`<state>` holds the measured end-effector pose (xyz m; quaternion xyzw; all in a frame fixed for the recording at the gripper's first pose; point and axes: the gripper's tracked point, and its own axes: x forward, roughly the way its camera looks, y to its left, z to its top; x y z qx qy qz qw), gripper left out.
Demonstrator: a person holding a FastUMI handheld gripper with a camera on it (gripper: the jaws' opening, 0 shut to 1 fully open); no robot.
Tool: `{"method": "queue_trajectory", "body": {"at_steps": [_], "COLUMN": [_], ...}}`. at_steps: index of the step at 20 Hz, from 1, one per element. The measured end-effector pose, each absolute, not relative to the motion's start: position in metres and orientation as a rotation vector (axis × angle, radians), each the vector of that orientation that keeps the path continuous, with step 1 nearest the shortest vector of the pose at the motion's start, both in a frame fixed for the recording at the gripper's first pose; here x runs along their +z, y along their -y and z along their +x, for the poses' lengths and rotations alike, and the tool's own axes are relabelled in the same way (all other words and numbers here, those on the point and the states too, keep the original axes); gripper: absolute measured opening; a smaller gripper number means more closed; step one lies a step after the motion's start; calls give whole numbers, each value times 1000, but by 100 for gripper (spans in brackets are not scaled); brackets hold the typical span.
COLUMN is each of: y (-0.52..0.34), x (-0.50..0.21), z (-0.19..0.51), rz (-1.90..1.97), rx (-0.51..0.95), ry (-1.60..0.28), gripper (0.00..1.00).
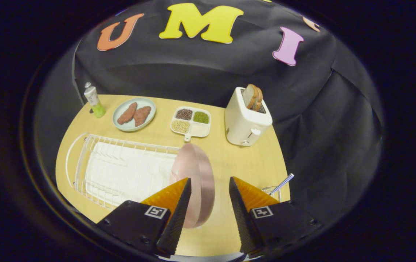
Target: Take the plate from the dish rack, then take the spoon from the basket and place it into the plate.
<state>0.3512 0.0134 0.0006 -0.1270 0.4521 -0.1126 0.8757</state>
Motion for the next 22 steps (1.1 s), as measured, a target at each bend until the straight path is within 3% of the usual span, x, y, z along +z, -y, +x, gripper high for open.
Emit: {"method": "queue_trajectory", "body": {"at_steps": [7, 14, 22], "y": [-15, -47, -40], "x": [-16, -42, -23], "z": [357, 350, 347], "rz": [-285, -244, -358], "rx": [-198, -132, -340], "ry": [-1128, -1217, -1094], "gripper": [42, 42, 32]}}
